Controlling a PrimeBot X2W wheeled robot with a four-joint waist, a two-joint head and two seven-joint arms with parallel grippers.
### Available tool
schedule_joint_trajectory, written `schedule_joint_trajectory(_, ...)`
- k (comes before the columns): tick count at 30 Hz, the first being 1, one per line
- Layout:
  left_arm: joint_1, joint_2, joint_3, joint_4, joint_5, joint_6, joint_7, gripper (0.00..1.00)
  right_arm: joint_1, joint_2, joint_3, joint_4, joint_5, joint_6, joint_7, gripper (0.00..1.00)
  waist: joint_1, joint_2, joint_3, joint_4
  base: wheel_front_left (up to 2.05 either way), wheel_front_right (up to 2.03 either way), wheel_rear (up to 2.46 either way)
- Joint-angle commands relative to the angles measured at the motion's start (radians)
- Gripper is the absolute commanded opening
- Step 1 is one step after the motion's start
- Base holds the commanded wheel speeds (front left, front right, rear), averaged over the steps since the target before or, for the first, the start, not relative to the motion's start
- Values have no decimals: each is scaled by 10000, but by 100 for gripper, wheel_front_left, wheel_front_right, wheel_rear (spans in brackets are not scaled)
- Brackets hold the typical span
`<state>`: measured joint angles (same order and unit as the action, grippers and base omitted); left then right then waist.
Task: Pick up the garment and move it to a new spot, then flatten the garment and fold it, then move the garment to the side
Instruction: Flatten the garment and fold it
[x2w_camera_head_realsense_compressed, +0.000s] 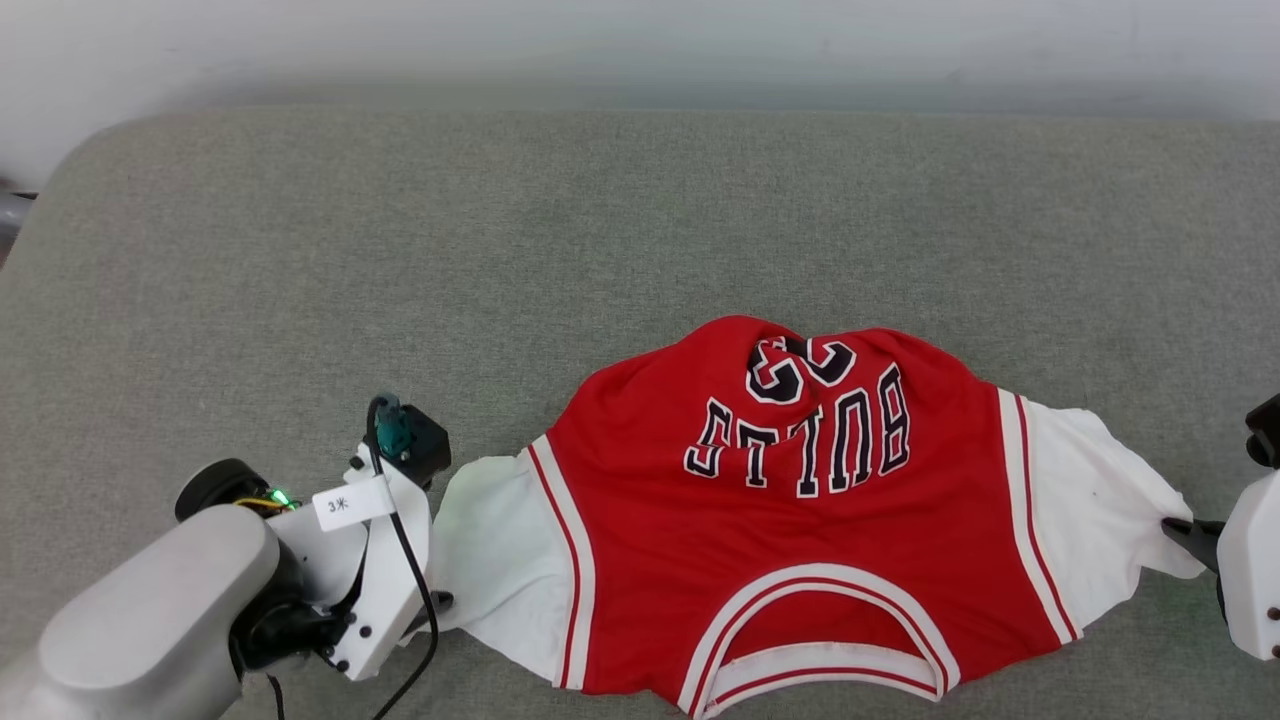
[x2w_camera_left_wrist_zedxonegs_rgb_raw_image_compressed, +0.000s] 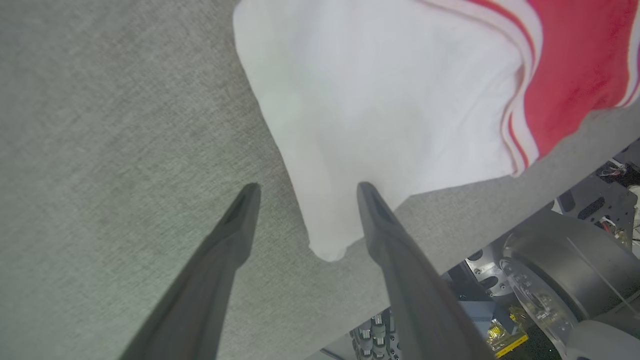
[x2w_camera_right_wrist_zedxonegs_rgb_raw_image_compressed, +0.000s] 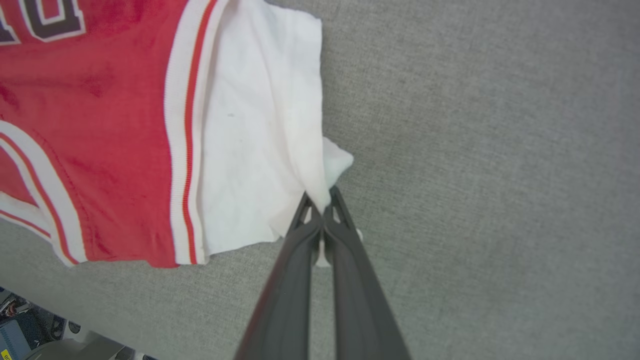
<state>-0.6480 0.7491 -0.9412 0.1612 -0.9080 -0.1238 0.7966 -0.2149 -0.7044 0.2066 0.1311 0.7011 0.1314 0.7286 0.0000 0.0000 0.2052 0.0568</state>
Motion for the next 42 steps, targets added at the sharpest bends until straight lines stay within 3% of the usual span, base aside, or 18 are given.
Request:
schedule_joint_trajectory(1, 165, -17, -116, 98, -16, -38, -8, 100, -145, 66, 22, -52, -72, -14, 36, 0, 0, 0, 94, -71, 0, 0, 0)
schedule_joint_trajectory(11, 229, -323, -1339, 606, -43, -61, 195, 100, -343, 209, 96, -148, -186, -14, 154, 0, 0, 0, 400, -194, 0, 0, 0)
schedule_joint_trajectory(12, 236, -307, -1422, 629, -94, -62, 160, 80, -353, 224, 115, -138, -190, -14, 164, 0, 0, 0, 397, -202, 0, 0, 0)
schedule_joint_trajectory(13, 231, -308, -1470, 657, -202, -63, 78, 27, -368, 237, 125, -121, -188, -14, 166, 0, 0, 0, 386, -204, 0, 0, 0)
schedule_joint_trajectory(14, 244, -306, -1536, 659, -302, -65, 50, 0, -375, 251, 136, -100, -182, -14, 150, 0, 0, 0, 353, -200, 0, 0, 0)
schedule_joint_trajectory(20, 206, -48, -1030, 778, -805, -59, -948, 0, -266, 188, 155, -176, -99, -14, -161, 0, 0, 0, -86, -142, 0, 0, 0)
schedule_joint_trajectory(27, 404, 482, -144, -67, -1121, -28, -2505, 0, 44, 5, -98, -714, 135, -13, -763, 0, 0, 0, -915, -61, 0, 0, 0)
schedule_joint_trajectory(37, 20, 1033, 1308, -2058, -1424, 635, -4022, 0, -123, -232, -1139, -2126, 496, -14, -1413, 0, 0, 0, -1539, -7, 0, 0, 0)
schedule_joint_trajectory(42, -514, 957, 1828, -2548, -1364, 791, -4422, 0, -610, -317, -1459, -2696, 523, -13, -1620, 0, 0, 0, -1512, -37, 0, 0, 0)
